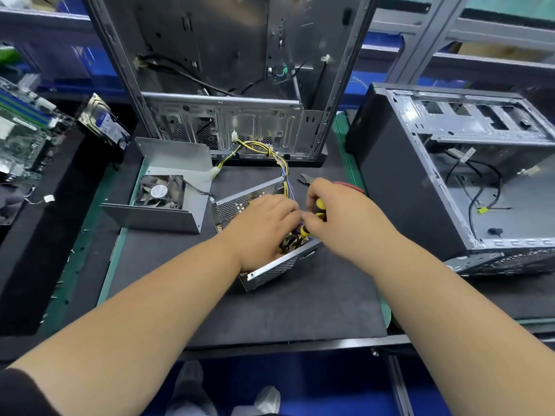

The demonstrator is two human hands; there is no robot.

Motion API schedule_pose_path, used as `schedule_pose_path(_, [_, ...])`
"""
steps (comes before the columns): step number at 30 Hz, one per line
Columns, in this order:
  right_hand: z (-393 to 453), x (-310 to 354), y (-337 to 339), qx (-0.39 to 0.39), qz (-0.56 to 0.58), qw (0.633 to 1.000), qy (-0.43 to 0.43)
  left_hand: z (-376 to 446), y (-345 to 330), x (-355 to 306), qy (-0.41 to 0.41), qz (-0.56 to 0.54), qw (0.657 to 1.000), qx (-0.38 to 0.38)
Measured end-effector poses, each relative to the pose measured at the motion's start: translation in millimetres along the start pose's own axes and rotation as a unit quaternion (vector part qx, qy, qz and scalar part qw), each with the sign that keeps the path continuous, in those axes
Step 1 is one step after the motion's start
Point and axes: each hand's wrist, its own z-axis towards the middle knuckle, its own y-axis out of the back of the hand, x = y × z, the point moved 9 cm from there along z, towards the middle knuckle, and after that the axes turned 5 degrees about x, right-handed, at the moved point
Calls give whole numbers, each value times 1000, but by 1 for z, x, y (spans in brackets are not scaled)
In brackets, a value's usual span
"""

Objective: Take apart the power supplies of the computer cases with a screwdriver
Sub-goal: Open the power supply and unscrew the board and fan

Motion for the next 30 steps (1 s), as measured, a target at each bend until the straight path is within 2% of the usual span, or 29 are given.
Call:
schedule_pose_path(5, [0, 3, -3, 17, 1, 1000, -6, 8, -2, 2, -9, 18, 1000, 9])
schedule_pose_path(9, [1, 1, -3, 8, -64, 998, -27, 13, -17, 8, 7, 60, 996, 71])
schedule_pose_path(13, [1, -2, -6, 10, -38, 998, -45, 17, -26, 12, 14, 24, 992, 124])
schedule_pose_path(17, [-3, -5, -4, 8, -11, 998, -58, 25, -30, 10, 3, 66, 982, 176])
schedule_pose_path(21, [-4, -3, -6, 17, 12, 997, -70, 28, -29, 10, -15, 78, 981, 177])
schedule_pose_path(27, [-6, 2, -4, 19, -58, 994, -86, 30, -31, 11, 6, 45, 983, 176])
schedule_pose_path(30, [-4, 1, -7, 26, -44, 994, -96, 30, -32, 12, 13, 42, 985, 165])
